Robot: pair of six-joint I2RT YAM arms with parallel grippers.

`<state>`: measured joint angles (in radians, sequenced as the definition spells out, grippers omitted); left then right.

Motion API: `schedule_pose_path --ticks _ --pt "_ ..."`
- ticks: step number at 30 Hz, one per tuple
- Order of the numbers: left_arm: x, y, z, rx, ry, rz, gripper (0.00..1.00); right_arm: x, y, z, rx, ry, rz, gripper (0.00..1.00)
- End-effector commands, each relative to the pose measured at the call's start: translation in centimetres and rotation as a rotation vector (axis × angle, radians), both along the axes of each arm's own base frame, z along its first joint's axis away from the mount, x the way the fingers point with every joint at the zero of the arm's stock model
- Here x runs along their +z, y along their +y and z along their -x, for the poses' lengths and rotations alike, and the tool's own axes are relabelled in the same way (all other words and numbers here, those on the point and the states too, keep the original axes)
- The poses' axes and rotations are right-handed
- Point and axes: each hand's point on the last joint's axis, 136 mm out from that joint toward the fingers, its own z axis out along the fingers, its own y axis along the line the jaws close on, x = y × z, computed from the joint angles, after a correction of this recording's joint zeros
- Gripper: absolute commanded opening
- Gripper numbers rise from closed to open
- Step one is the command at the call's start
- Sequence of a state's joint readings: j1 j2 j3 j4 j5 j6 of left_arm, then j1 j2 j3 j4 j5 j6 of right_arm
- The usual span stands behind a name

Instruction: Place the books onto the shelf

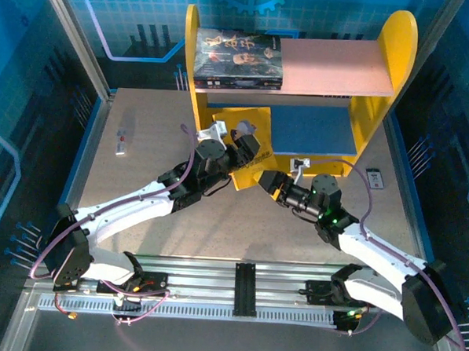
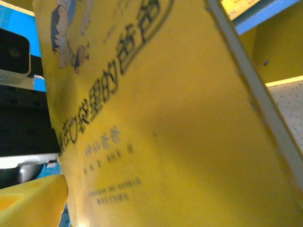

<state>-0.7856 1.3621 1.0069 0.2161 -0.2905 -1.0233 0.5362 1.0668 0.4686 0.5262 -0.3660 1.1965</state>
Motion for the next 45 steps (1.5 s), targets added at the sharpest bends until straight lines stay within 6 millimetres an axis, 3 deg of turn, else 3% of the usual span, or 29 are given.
schedule_pose_path --ticks 1,3,6,7,11,12,18,24,37,45 --pt "3.7 -0.2 0.8 -0.023 -0.078 0.108 0.00 3.2 0.8 -1.2 -0.010 -0.077 -0.059 0.91" --pt "3.7 -0.4 0.9 -0.030 -0.075 0.110 0.00 3.5 1.2 -1.6 0.000 -0.082 -0.075 0.82" --pt "3.4 -0.6 0.9 -0.037 -0.065 0.102 0.00 4.0 1.8 -2.0 0.015 -0.093 -0.105 0.53" --pt "3.3 -0.7 0.9 -0.042 -0.058 0.095 0.00 4.1 1.9 -2.1 0.019 -0.095 -0.110 0.40" --pt "2.2 -0.4 1.3 -0.049 -0.018 0.052 0.43 4.5 1.7 -2.1 0.023 -0.116 -0.105 0.15" --pt "2.0 -0.3 1.5 -0.049 -0.014 0.042 0.48 4.6 1.6 -2.0 0.021 -0.123 -0.102 0.13" --pt "1.6 0.6 2.5 -0.068 0.010 -0.028 0.70 5.9 0.3 -1.6 0.015 -0.176 -0.068 0.06" --pt "0.9 1.8 3.3 -0.074 0.039 -0.057 0.78 6.4 -0.9 -1.3 0.000 -0.205 -0.041 0.03" --pt "-0.1 2.8 3.0 -0.188 0.091 -0.036 0.79 7.9 -1.3 -1.3 0.125 -0.278 0.033 0.02" --pt "-0.8 5.3 3.7 -0.182 0.115 -0.171 0.80 8.0 -2.6 -2.9 0.238 -0.301 0.158 0.02"
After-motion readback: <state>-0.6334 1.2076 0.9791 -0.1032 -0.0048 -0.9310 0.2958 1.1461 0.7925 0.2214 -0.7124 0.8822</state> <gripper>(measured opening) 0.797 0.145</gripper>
